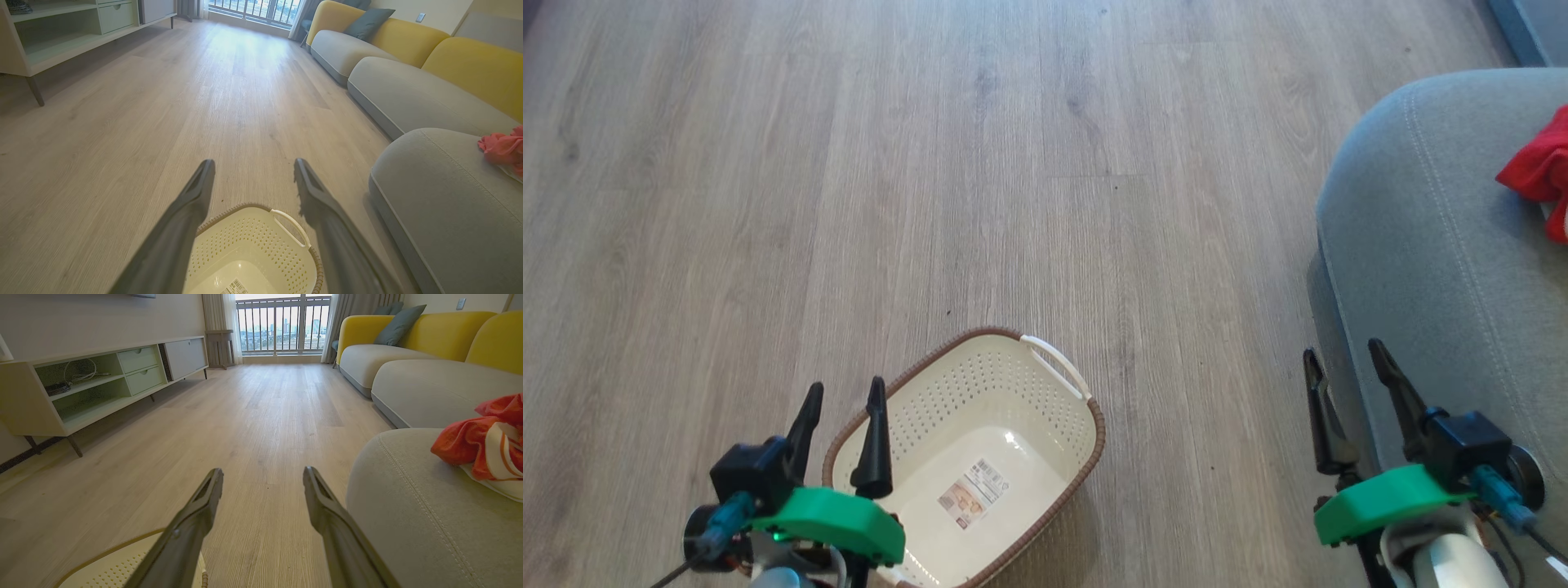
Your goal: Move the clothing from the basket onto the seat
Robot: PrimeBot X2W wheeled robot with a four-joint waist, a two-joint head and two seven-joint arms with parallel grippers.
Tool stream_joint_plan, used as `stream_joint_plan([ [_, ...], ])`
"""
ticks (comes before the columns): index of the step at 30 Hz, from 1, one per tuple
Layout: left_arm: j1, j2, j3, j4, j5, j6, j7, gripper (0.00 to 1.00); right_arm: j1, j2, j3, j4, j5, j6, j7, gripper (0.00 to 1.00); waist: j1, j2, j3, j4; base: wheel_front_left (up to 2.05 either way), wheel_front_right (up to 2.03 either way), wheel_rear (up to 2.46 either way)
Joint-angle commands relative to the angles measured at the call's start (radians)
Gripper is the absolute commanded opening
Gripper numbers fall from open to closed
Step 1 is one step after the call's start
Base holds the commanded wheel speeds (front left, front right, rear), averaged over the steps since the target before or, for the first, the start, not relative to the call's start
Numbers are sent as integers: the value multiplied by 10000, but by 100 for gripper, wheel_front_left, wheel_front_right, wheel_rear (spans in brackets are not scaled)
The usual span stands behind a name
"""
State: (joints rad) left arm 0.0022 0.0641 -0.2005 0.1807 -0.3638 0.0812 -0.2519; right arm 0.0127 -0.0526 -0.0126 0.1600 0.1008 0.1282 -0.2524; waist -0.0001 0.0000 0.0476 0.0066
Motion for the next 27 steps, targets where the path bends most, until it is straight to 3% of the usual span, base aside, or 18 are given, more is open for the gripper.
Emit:
stream_joint_plan([
  [1,-210,-72,395,-259,100,-110,-99,100,-277,12,303,-272,-24,25,-93,100,1,0,8,-4,0,0,0],
  [13,-455,-125,745,927,-609,-55,-22,100,-512,8,482,-271,-24,25,-93,100,1,0,537,-258,0,0,0],
  [20,-1648,-133,1130,2940,-1529,261,582,100,-1092,10,697,-533,-57,25,-93,100,1,0,2034,-473,0,0,0],
  [27,-3315,101,1365,5793,-1735,534,1139,100,-1766,-16,862,-723,-102,25,-93,100,1,0,3509,-627,0,0,0],
])
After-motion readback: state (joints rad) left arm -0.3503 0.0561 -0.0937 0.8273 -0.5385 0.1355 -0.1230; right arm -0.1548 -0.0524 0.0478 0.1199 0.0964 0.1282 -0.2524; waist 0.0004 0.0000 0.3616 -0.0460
